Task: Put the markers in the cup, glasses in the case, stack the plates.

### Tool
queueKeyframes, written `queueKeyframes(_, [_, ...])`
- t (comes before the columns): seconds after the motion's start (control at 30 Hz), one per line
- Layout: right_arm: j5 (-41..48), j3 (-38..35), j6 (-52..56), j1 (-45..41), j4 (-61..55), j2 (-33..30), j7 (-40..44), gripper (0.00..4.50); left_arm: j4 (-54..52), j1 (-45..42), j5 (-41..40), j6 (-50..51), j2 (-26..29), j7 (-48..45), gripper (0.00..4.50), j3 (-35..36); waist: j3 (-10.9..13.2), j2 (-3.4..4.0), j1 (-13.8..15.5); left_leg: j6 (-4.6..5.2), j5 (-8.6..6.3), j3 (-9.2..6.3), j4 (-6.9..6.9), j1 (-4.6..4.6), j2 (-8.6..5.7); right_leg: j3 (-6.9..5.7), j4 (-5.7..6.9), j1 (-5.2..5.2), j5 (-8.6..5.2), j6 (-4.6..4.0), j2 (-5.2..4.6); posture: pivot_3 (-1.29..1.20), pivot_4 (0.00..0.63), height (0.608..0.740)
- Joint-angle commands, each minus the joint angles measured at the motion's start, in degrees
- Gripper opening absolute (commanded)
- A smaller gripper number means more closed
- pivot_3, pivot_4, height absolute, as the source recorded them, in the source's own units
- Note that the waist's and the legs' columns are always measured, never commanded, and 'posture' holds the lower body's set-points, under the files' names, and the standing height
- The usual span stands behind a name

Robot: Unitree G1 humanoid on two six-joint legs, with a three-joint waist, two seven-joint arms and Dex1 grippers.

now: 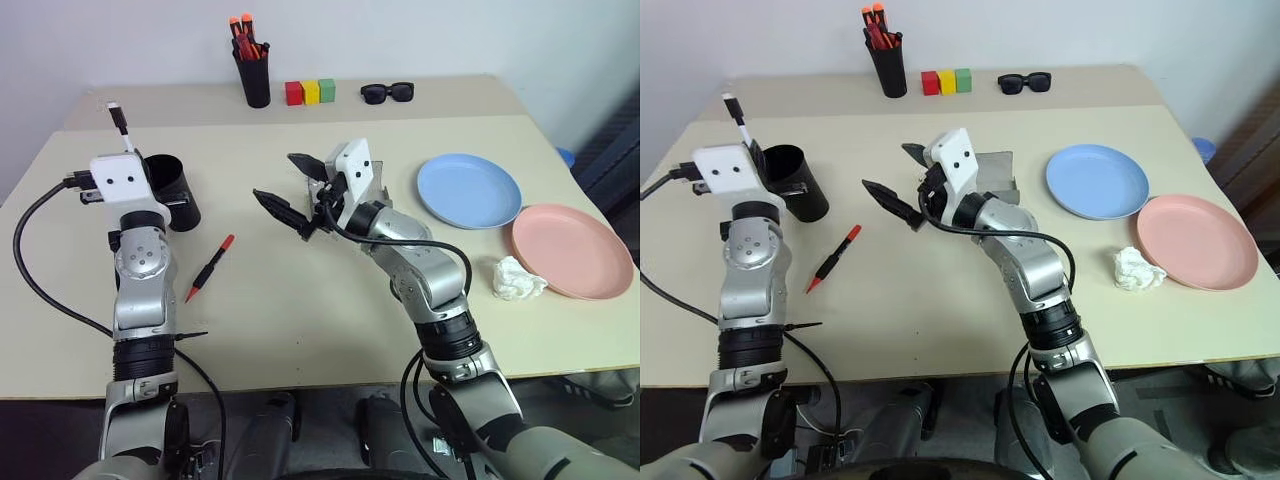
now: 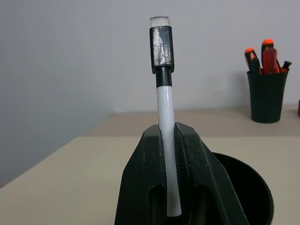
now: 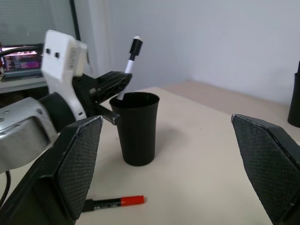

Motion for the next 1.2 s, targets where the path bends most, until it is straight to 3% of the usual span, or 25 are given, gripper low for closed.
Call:
queueKeyframes(0.03, [0.6, 0.3, -0.2, -0.2, -3.1, 0.0, 0.3, 4.5, 0.2, -0.4, 0.8, -2.4, 0.2, 0.2, 0.04, 0.3, 0.0, 0.0, 0.0, 0.0, 0.0, 0.0, 0.0, 0.0, 0.0, 0.0, 0.0, -0.01, 0.0, 0.0, 0.0, 0.0, 0.15, 0.74])
queueKeyframes(0.2, [0.7, 0.2, 0.0, -0.1, -3.3, 0.0, 0.2, 4.5, 0.6, 0.1, 1.0, -3.0, -0.3, 0.7, 0.04, 0.1, 0.0, 0.0, 0.1, 0.0, 0.0, 0.0, 0.0, 0.0, 0.0, 0.0, 0.0, 0.0, 0.0, 0.0, 0.0, 0.0, 0.15, 0.74])
queueKeyframes(0.33, [0.7, 0.3, 0.2, 0.0, -3.5, -0.1, 0.3, 4.5, 0.0, 0.7, 1.6, -2.5, -0.7, 1.2, 1.62, 0.1, 0.0, 0.0, 0.0, 0.0, 0.0, 0.0, 0.0, 0.0, 0.0, 0.0, 0.0, 0.0, 0.0, 0.0, 0.0, 0.0, 0.15, 0.74])
queueKeyframes(0.5, [0.7, 0.3, 0.3, 0.0, -3.5, -0.1, 0.4, 4.5, -0.6, 1.1, 1.9, -2.4, -1.2, 1.4, 4.18, 0.0, 0.0, 0.0, 0.1, 0.0, 0.0, 0.0, 0.0, 0.0, 0.0, 0.0, 0.01, 0.0, 0.0, 0.0, 0.0, 0.0, 0.15, 0.74])
queueKeyframes(0.7, [0.9, 0.4, 0.5, 0.1, -3.8, -0.1, 0.4, 4.5, -4.3, -0.1, 0.1, -3.6, -1.5, 0.4, 4.18, 0.4, 0.0, 0.0, 0.1, 0.0, 0.0, -0.01, 0.01, 0.0, 0.0, 0.0, 0.01, 0.01, 0.0, 0.0, 0.0, 0.0, 0.15, 0.74])
queueKeyframes(0.97, [2.0, -1.6, 2.7, 1.1, -7.1, -4.6, 1.9, 4.5, -18.6, -0.2, -9.8, 8.2, 3.2, -15.6, 4.18, -2.9, 0.0, 0.0, 0.0, 0.0, 0.0, 0.01, 0.01, 0.0, 0.0, 0.0, -0.01, 0.02, 0.0, 0.0, 0.0, 0.0, 0.15, 0.74])
queueKeyframes(1.1, [2.2, -2.5, 4.9, 3.4, -10.5, -11.8, 4.8, 4.5, -27.5, 4.3, -17.9, 28.2, 11.2, -24.1, 4.18, -3.5, 0.0, 0.01, -0.2, 0.01, 0.0, 0.01, -0.01, 0.01, 0.02, 0.02, 0.0, 0.0, -0.01, -0.01, 0.0, 0.0, 0.15, 0.74])
queueKeyframes(1.2, [1.2, -1.7, 5.8, 5.5, -12.1, -17.4, 7.2, 4.5, -29.8, 5.8, -20.8, 47.7, 17.0, -24.0, 4.35, -2.5, 0.0, 0.03, -0.2, 0.01, -0.01, -0.01, -0.02, 0.01, 0.04, 0.01, 0.02, 0.0, -0.02, -0.01, 0.05, 0.0, 0.15, 0.74])
